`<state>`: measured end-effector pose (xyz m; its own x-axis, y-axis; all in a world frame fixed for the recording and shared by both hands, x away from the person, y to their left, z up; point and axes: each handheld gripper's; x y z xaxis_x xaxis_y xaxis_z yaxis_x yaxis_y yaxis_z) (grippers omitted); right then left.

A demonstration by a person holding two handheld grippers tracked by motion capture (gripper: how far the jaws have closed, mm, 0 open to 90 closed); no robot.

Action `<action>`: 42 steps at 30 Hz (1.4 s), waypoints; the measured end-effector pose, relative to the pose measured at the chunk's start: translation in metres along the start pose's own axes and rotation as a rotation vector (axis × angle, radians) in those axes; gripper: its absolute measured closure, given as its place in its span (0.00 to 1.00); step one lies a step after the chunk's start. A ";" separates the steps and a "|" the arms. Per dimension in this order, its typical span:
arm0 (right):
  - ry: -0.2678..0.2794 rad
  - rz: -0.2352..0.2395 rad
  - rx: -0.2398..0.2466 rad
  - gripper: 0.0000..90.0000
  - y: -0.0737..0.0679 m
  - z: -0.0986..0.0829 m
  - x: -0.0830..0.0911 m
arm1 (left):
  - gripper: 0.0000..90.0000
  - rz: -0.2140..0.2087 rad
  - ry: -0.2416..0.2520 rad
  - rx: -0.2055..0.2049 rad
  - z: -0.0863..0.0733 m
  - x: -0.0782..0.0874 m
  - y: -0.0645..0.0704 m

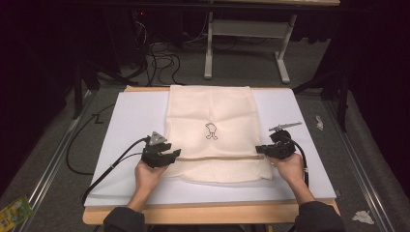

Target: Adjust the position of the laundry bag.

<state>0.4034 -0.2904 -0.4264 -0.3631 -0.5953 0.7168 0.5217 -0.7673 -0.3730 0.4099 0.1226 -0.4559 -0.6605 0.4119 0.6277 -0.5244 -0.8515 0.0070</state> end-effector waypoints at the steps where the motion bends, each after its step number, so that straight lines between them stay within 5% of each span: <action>1: 0.005 0.004 -0.001 0.98 0.000 0.000 0.001 | 0.56 -0.011 -0.001 0.000 0.001 -0.001 0.003; 7: 0.020 0.015 0.007 0.98 -0.003 0.003 0.005 | 0.57 -0.050 -0.010 -0.036 0.009 -0.006 0.021; 22: 0.039 0.032 0.030 0.98 -0.012 0.013 0.007 | 0.57 -0.139 -0.021 -0.024 0.018 -0.016 0.046; 42: 0.052 0.055 0.051 0.98 -0.023 0.022 0.000 | 0.64 -0.223 -0.006 -0.057 0.032 -0.027 0.083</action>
<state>0.4084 -0.2670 -0.4046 -0.3720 -0.6489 0.6637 0.5802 -0.7207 -0.3794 0.4014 0.0304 -0.4478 -0.5213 0.5861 0.6203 -0.6869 -0.7195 0.1025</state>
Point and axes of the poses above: each handheld gripper's, and its own axes: x roughly backward along the jaws, z roughly out of its top, y roughly to its right, and after that the axes turned 11 degrees about z, right-handed
